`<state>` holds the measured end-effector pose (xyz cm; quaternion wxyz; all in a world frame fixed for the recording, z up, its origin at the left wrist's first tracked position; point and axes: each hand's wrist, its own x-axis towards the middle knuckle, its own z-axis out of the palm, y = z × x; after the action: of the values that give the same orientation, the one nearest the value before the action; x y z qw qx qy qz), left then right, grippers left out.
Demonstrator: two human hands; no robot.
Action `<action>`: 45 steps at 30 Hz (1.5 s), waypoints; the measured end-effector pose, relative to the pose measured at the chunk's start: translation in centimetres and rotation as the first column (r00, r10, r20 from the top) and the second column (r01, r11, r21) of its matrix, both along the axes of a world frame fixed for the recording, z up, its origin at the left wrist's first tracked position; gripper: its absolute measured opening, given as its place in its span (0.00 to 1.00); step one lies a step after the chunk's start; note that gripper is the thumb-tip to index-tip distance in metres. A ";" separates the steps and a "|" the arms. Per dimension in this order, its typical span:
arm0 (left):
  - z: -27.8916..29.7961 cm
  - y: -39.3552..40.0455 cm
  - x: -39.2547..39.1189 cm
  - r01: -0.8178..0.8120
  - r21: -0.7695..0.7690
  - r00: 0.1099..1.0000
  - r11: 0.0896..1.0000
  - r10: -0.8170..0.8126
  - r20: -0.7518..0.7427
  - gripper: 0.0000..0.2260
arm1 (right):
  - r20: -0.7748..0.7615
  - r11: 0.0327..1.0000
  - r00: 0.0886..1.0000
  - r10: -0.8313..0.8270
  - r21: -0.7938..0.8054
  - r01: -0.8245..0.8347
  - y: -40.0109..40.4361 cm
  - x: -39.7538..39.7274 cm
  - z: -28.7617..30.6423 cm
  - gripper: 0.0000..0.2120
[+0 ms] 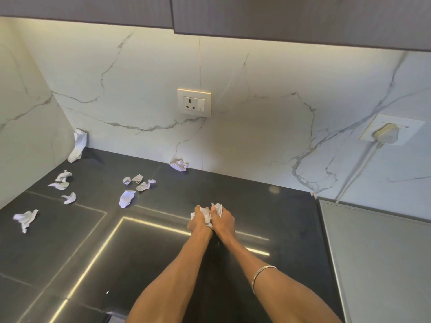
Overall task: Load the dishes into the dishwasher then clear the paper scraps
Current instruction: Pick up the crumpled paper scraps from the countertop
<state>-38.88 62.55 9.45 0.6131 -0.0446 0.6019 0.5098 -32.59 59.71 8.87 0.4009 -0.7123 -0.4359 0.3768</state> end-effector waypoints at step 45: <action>0.4 -35.3 -21.6 -0.519 0.053 0.852 0.853 0.521 -0.039 0.12 | -0.519 0.835 0.788 0.331 -0.229 -0.501 -31.6 -23.7 -0.5 0.20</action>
<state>-60.51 27.27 9.84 0.4372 -0.1800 0.5727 0.6696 -56.30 28.12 8.42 0.2621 -0.5469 -0.4016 0.6862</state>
